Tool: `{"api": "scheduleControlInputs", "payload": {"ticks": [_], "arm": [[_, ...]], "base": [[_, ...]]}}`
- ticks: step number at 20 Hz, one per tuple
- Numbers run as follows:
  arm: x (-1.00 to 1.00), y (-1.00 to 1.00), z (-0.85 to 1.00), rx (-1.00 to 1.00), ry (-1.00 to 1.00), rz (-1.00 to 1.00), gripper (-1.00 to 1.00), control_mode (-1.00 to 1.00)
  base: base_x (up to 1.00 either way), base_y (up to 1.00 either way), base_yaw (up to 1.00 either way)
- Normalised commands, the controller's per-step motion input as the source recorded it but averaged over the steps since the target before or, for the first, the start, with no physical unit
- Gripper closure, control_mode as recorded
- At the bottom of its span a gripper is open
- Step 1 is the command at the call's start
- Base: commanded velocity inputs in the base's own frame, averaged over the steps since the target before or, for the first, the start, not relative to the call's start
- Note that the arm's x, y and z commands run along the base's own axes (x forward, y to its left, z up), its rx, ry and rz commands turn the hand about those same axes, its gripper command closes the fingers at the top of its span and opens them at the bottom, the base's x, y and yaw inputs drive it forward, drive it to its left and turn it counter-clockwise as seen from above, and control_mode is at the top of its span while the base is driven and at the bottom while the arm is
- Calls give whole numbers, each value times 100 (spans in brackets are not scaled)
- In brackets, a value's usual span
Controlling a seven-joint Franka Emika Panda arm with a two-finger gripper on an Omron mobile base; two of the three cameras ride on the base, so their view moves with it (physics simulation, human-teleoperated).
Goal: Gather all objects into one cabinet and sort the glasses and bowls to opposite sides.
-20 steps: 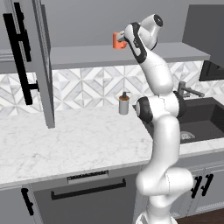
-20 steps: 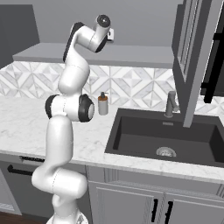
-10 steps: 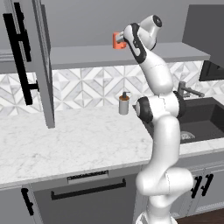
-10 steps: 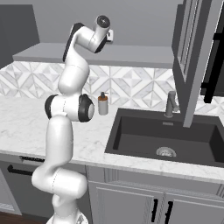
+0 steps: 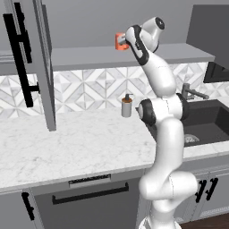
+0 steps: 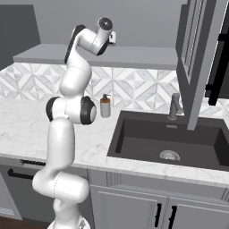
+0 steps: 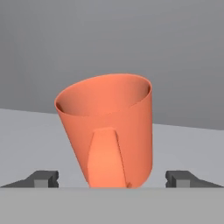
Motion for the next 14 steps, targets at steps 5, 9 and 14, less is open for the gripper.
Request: {"api": "scheduleControlInputs", "payload": {"ticks": [5, 9, 14], "arm": [[11, 0, -1, 0, 0, 1, 100, -100], [-11, 0, 0, 0, -4, 3, 100, -100], [-57, 0, 0, 0, -7, 6, 100, -100]], "base": [[0, 0, 0], [0, 0, 0], [0, 0, 0]]}}
